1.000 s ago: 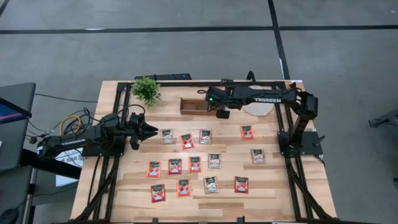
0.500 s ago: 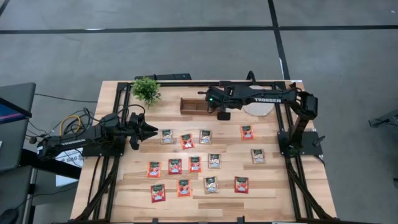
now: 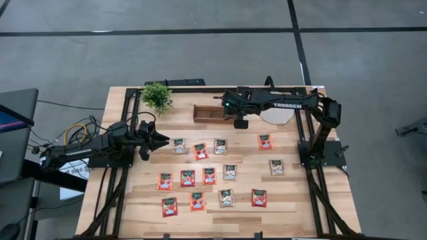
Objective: Pick & Place Tea
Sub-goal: Put the red tea bag into the right section of the wooden organizer
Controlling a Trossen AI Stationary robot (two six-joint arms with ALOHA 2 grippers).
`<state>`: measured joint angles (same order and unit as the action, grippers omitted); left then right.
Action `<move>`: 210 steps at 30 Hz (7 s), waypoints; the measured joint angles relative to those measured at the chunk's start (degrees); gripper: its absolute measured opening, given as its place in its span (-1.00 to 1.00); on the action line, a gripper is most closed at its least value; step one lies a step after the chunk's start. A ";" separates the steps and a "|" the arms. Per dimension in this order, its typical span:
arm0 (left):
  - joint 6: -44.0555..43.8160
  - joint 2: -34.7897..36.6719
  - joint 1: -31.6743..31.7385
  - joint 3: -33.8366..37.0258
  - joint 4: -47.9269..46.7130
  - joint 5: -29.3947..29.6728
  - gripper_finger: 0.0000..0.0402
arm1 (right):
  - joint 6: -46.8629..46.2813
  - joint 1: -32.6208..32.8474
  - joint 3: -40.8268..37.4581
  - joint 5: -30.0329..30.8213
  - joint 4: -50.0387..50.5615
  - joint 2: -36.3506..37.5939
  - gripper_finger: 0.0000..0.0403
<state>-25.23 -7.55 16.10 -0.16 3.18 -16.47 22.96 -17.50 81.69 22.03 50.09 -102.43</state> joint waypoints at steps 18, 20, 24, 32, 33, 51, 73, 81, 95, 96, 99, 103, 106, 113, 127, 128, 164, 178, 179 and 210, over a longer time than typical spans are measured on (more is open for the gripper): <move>-0.07 0.00 -0.02 0.00 0.00 0.00 -0.47 | -0.46 0.00 0.00 -1.12 -0.73 -0.02 -1.00; -0.07 0.00 -0.02 0.00 0.00 0.00 -0.47 | -0.47 0.00 0.00 -1.13 -1.07 -0.02 -1.00; -0.07 0.00 -0.01 0.00 0.00 0.00 -0.47 | -0.48 -0.16 0.00 -1.13 -1.10 -0.04 -1.00; -0.09 -0.01 -0.01 0.00 0.00 -0.13 -0.47 | 0.18 -0.59 0.02 -1.03 -0.77 -4.69 -1.00; -0.09 -0.02 -0.02 0.00 0.00 -0.16 -0.47 | 0.69 -0.61 0.00 -0.91 -0.40 -5.69 -1.00; -0.05 -0.02 -0.02 0.00 0.00 -0.20 -0.47 | 2.56 0.68 0.00 5.46 2.27 -5.46 -1.00; -0.07 -0.01 -0.02 0.00 0.00 -0.20 -0.47 | 4.52 -1.96 10.18 7.99 14.42 -6.41 -1.00; -0.07 -0.04 -0.02 0.00 0.00 -0.19 -0.47 | 3.65 -2.10 14.89 8.32 21.08 -11.04 -1.00; -0.04 -2.79 -0.09 0.00 0.01 -0.58 -0.47 | -0.10 -3.17 38.55 7.87 39.81 -27.95 -1.00; -0.04 -3.12 -0.09 0.00 0.02 -0.61 -0.47 | 0.01 -3.17 39.30 7.84 40.11 -28.29 -1.00; -0.02 -3.84 -0.09 0.00 0.05 -0.66 -0.47 | 0.29 -3.10 39.95 7.81 40.00 -28.17 -1.00; 0.06 -4.61 -0.09 0.00 0.05 -0.66 -0.47 | -0.24 -3.14 39.91 7.50 39.95 -28.13 -1.00; 0.11 -4.90 -0.09 0.00 0.02 -0.57 -0.47 | 0.11 -3.15 39.91 6.43 39.95 -28.04 -1.00; 0.11 -5.18 -0.09 0.00 0.05 -0.59 -0.47 | 0.92 -3.15 39.91 5.13 39.95 -28.09 -1.00; 0.11 -5.18 -0.09 0.00 0.05 -0.61 -0.47 | 1.07 -3.15 39.87 5.19 39.95 -28.11 -1.00; 0.11 -5.18 -0.09 0.00 0.05 -0.61 -0.47 | 1.07 -3.15 39.87 5.19 39.95 -28.11 -1.00; 0.08 -5.18 -0.09 0.00 0.05 -0.63 -0.47 | 5.90 -1.28 41.55 -7.36 32.73 -28.17 -0.74; 0.11 -5.51 -0.09 0.00 0.07 -0.72 -0.47 | 8.15 -1.72 41.37 -9.48 32.96 -34.45 -0.99; 0.11 -5.65 -0.10 0.00 0.07 -0.73 -0.47 | 8.40 -1.77 41.38 -9.09 33.08 -34.56 -0.99; 0.18 -6.29 -0.09 0.00 0.09 -0.79 -0.47 | 8.25 -4.42 41.42 0.08 28.70 -34.69 -1.00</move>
<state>-25.05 -13.85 16.01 -0.16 3.27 -17.26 31.21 -21.91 123.11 22.11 78.78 -137.12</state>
